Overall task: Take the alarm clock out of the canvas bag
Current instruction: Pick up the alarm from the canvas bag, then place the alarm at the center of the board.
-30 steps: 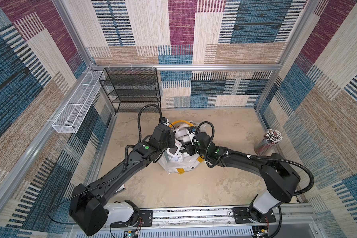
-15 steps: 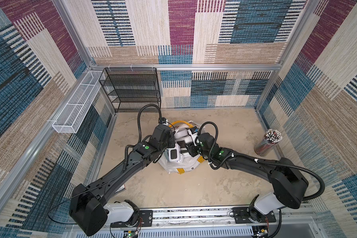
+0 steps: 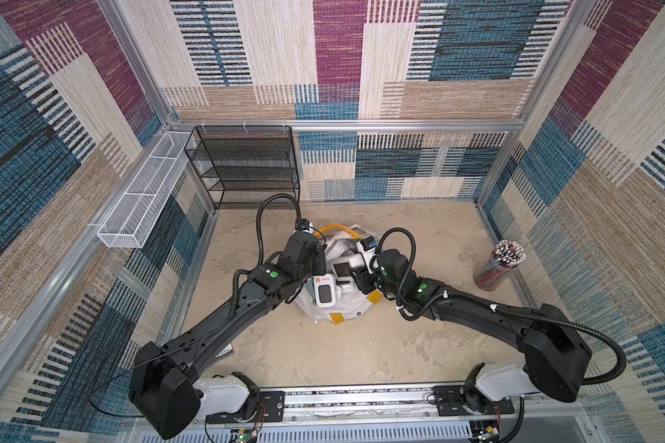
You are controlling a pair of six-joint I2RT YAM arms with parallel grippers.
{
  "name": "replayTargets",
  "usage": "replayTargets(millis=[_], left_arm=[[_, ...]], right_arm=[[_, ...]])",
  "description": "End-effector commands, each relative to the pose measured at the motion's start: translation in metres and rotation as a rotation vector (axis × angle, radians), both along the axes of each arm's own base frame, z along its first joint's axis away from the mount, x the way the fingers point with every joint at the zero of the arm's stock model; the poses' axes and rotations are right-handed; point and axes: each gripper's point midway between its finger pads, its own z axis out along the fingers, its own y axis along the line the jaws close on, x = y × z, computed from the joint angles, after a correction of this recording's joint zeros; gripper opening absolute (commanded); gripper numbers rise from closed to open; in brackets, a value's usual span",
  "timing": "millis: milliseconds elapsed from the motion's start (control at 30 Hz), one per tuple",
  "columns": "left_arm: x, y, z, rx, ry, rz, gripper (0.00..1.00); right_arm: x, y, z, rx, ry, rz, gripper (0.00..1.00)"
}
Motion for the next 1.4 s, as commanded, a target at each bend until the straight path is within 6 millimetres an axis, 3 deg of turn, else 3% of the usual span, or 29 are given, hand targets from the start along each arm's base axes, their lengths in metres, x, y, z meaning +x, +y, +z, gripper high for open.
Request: replayTargets(millis=[0,767,1367], left_arm=[[-0.001,0.008,-0.008,0.018,0.028,0.040,0.00],[-0.003,0.011,-0.012,0.024,0.035,0.051,0.00],[-0.008,0.019,-0.015,0.043,0.037,0.072,0.00]], right_arm=[[0.003,-0.004,0.013,0.031,-0.030,-0.035,0.27],[-0.041,-0.030,0.057,0.147,-0.140,0.045,0.27],[-0.061,-0.063,0.075,0.258,-0.215,0.033,0.29]])
